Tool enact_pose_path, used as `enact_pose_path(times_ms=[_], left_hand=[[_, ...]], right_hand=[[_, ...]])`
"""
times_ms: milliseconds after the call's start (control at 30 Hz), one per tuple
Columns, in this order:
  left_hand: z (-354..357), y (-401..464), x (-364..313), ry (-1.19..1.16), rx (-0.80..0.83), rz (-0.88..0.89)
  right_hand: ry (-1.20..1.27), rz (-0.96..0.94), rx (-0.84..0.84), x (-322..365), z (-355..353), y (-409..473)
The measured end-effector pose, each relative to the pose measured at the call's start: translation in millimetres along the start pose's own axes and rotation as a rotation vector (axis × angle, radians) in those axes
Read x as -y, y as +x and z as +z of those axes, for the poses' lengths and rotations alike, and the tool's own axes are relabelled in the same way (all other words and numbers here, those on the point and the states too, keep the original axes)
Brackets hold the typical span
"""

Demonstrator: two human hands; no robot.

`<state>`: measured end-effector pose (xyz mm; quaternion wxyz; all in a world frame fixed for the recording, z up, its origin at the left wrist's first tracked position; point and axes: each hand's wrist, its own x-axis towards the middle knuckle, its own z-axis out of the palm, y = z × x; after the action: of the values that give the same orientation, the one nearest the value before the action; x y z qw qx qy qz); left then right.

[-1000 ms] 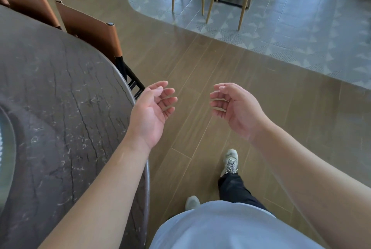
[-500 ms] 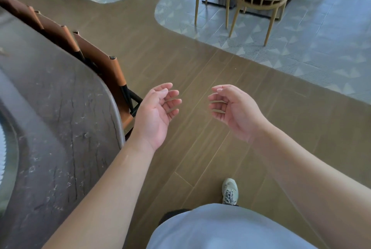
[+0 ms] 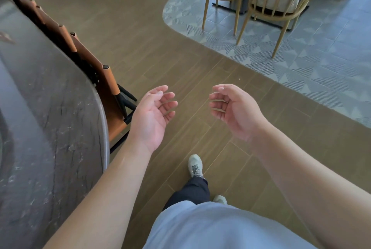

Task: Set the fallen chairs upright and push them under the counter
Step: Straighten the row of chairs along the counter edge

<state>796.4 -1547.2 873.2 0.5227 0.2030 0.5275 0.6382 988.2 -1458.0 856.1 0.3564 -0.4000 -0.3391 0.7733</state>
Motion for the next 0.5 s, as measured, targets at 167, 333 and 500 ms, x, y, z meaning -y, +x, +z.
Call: enact_pose_path(times_ms=[167, 333, 500], left_hand=[[4, 53, -3, -0.055, -0.012, -0.004], [4, 122, -10, -0.089, -0.009, -0.007], [3, 193, -36, -0.108, -0.033, -0.009]], right_hand=[[-0.046, 0.010, -0.011, 19, -3, 47], [-0.091, 0.019, -0.038, 43, 1, 113], [-0.141, 0.040, -0.033, 71, 24, 187]])
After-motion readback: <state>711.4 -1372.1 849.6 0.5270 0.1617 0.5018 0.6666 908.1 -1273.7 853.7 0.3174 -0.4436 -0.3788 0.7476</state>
